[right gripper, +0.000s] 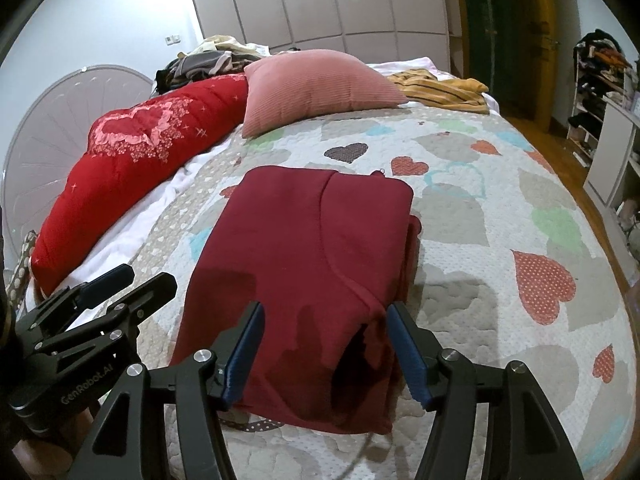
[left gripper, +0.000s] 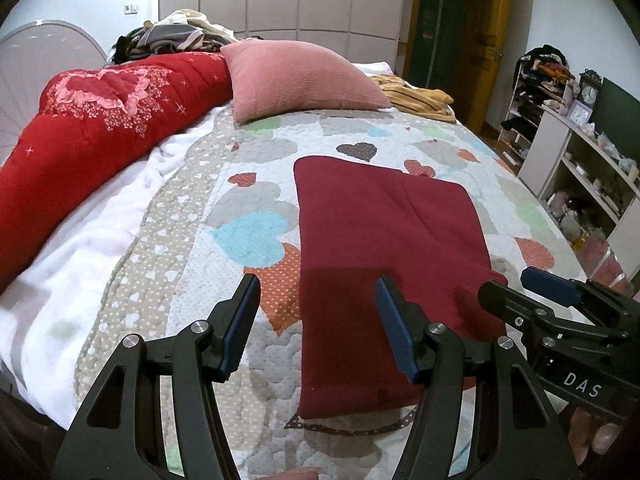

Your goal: Fold small clothes

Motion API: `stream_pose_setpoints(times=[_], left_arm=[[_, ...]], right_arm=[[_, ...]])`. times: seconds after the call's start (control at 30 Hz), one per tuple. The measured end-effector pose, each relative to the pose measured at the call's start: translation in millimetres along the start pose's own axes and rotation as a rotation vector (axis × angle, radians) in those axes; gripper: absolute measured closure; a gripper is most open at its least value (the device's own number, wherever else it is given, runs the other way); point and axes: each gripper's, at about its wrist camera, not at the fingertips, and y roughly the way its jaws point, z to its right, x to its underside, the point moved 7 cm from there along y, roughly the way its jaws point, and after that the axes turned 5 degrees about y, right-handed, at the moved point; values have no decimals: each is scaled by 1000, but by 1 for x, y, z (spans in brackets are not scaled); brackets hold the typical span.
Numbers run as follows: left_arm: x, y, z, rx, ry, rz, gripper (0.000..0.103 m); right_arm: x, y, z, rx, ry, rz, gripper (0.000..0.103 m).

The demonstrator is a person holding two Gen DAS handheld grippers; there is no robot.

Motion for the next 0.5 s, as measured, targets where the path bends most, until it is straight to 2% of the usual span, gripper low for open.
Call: stream_pose_setpoints(times=[0.5], left_arm=[[2, 8, -1, -8, 1, -19, 43]], right_arm=[[2, 8, -4, 10, -3, -23, 41]])
